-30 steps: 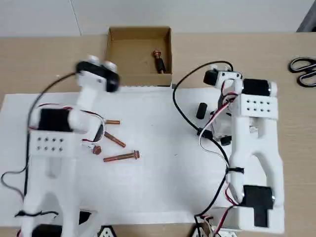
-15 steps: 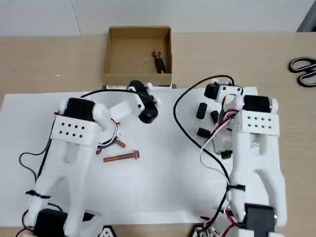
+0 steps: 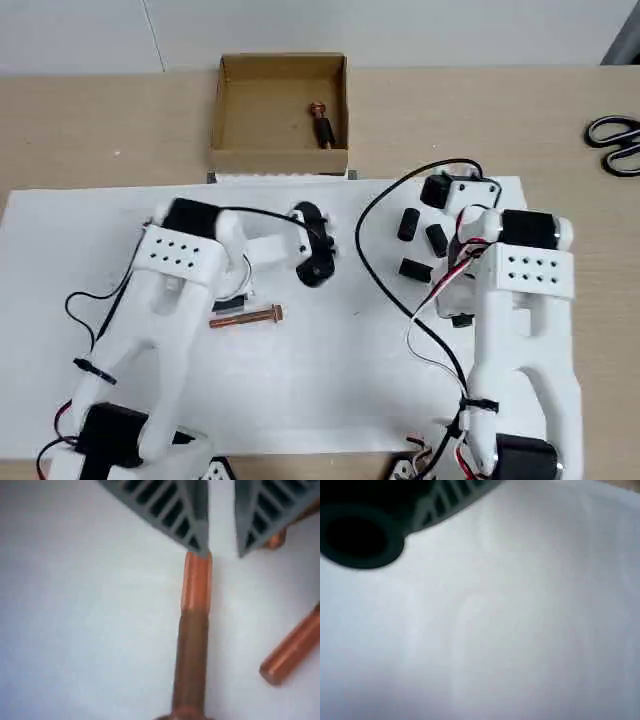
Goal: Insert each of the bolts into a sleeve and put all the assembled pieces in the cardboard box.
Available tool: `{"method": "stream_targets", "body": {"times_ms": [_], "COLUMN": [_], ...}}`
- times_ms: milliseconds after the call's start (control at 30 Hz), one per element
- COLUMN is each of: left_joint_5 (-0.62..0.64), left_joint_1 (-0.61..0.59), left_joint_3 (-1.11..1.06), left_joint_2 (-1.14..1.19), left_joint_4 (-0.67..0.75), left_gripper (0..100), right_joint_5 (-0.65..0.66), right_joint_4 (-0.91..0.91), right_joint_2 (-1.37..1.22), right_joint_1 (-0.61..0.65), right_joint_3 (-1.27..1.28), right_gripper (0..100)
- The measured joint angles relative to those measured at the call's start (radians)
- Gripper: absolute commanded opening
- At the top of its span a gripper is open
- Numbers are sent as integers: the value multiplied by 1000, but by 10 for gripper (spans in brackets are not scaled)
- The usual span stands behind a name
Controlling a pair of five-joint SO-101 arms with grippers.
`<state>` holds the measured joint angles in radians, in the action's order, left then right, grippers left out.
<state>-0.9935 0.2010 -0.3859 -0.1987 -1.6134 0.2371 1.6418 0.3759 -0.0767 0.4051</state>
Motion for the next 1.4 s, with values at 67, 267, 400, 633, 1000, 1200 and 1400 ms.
{"method": "stream_targets", "body": {"times_ms": [67, 267, 400, 633, 1000, 1200, 1400], "left_joint_5": [0, 0, 0, 0, 0, 0, 0], "left_joint_1": [17, 41, 41, 51, 68, 68, 68], "left_joint_3": [-29, -92, -95, -106, -114, -137, -137], "left_joint_2": [0, 0, 0, 3, 6, 68, 127], "left_joint_4": [29, 86, 92, 124, 166, 210, 242], "left_gripper": [44, 79, 83, 105, 130, 130, 130], "right_joint_5": [0, 37, 46, 46, 46, 46, 46], "right_joint_4": [0, 0, 0, 0, 0, 0, 0], "right_joint_2": [2, 2, 2, 2, 2, 2, 2], "right_joint_1": [-25, -87, -110, -118, -118, -118, -118], "right_joint_3": [0, 0, 0, 0, 0, 0, 0], "right_gripper": [4, 3, 3, 3, 3, 3, 3]}}
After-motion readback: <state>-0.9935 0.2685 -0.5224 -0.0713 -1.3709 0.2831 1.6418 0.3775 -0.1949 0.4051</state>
